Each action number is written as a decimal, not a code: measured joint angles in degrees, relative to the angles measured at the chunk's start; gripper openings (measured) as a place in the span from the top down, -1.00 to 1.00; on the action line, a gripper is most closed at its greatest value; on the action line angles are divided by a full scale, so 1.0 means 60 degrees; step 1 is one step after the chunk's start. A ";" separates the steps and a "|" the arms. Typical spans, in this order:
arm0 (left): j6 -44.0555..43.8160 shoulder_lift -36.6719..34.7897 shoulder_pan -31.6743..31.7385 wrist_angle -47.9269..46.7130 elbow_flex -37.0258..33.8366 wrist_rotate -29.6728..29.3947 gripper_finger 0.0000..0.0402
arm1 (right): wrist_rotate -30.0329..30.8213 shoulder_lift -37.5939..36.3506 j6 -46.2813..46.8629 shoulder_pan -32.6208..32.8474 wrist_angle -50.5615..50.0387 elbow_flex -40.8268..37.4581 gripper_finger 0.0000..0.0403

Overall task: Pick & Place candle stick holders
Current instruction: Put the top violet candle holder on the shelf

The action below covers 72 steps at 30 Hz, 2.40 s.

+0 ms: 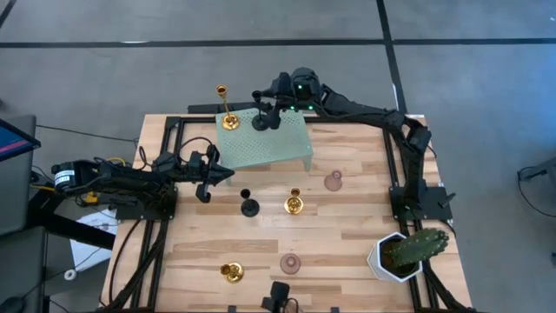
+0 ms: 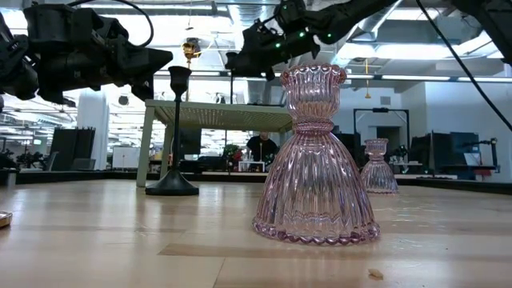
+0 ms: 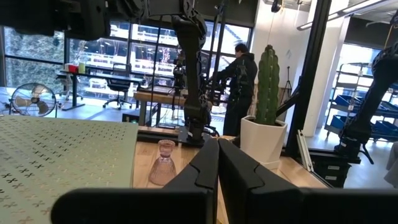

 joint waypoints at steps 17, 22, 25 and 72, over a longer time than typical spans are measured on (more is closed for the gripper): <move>0.0000 0.0000 0.0000 -0.0043 0.0000 0.0003 0.95 | -0.0001 -0.3043 -0.1105 0.0181 -0.6866 0.0000 0.37; 0.0000 0.0000 0.0003 -0.0069 0.0000 0.0002 0.95 | 0.0007 -0.3785 -0.1320 0.0607 -0.8389 -0.0235 0.84; 0.0000 0.0000 0.0001 -0.0075 0.0000 0.0002 0.95 | 0.0288 -0.4342 -0.1389 0.0949 -0.8496 -0.0980 0.96; 0.0113 -0.0001 0.0007 -0.0131 0.0000 -0.0005 0.95 | 0.2244 -1.4273 0.3259 0.3931 -0.2551 -1.4502 1.00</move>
